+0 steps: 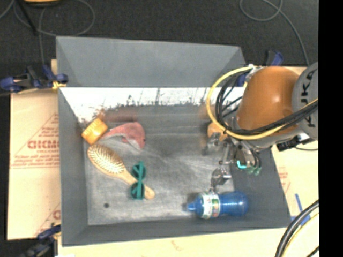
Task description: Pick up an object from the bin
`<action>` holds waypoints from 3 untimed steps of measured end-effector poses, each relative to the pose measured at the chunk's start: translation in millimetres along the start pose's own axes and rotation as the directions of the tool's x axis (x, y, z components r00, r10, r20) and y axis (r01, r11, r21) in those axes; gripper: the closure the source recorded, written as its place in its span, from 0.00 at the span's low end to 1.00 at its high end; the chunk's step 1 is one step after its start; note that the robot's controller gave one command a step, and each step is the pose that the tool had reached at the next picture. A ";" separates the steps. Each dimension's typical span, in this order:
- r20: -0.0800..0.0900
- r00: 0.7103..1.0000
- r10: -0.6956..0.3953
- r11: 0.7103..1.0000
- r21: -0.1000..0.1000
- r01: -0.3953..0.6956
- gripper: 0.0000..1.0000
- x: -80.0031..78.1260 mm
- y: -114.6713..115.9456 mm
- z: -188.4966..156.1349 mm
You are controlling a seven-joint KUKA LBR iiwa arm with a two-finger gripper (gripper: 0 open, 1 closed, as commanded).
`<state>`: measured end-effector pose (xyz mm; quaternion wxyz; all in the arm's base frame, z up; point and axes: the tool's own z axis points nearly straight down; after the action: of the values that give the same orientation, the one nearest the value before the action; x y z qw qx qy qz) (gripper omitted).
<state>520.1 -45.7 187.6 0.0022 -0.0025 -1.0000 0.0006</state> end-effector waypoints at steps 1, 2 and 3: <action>0.008 1.000 -0.001 1.000 0.001 0.001 0.00 -1.7 0.0 -4.2; 0.011 0.982 -0.190 0.982 0.001 0.190 0.00 17.2 -11.7 12.9; 0.010 0.950 -0.311 0.950 0.002 0.311 0.00 36.0 -38.6 65.7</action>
Offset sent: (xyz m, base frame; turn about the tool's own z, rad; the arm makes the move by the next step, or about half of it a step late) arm -0.0363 -0.0250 -0.0295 -0.3404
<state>483.6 -84.2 122.1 -0.0030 0.1551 -0.9879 0.0006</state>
